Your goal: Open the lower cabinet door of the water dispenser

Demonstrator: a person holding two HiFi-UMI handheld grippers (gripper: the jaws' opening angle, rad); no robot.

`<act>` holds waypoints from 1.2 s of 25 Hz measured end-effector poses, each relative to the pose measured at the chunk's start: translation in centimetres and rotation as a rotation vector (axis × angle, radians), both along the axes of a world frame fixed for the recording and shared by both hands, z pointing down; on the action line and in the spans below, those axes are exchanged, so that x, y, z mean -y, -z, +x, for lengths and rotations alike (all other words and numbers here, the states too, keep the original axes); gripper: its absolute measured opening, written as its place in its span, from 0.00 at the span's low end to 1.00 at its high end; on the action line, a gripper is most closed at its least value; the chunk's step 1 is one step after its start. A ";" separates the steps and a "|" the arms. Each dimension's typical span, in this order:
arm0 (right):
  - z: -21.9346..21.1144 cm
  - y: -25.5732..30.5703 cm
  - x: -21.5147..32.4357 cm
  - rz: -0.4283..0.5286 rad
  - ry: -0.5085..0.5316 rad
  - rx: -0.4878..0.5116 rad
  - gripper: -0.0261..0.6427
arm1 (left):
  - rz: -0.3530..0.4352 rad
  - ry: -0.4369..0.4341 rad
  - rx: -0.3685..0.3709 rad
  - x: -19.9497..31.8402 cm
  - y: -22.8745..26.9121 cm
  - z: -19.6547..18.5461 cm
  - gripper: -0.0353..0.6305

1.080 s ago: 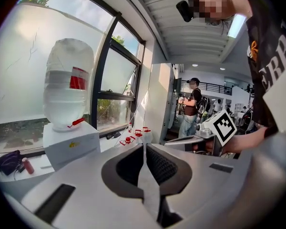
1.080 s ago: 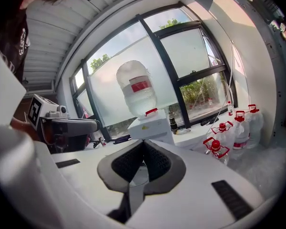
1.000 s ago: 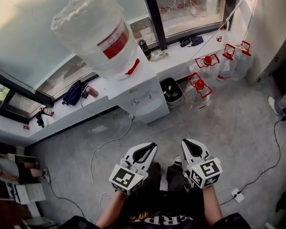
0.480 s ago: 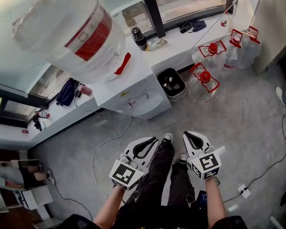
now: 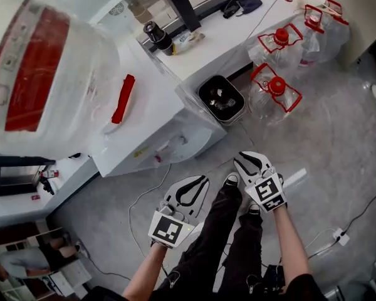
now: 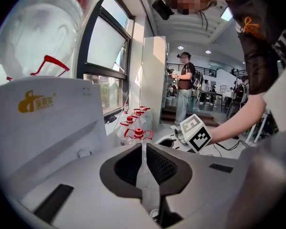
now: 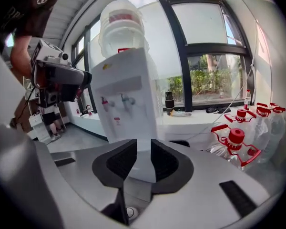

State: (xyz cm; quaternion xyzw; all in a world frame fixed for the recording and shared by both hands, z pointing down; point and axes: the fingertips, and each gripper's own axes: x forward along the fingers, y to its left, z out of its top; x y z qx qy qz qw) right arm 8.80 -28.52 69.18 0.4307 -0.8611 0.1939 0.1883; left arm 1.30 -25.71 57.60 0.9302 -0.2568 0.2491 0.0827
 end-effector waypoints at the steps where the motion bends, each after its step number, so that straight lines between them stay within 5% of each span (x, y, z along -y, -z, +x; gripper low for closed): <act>1: -0.2 -1.6 0.9 -0.010 0.011 -0.002 0.20 | 0.005 -0.021 0.022 0.8 -1.2 0.1 0.10; 15: -6.0 -21.4 10.2 -0.026 0.279 -0.168 0.41 | -0.065 -0.002 0.071 7.0 -14.8 -1.4 0.12; 30: -8.5 -26.0 14.2 -0.044 0.432 -0.281 0.51 | -0.102 0.007 0.073 7.4 -16.8 -2.5 0.13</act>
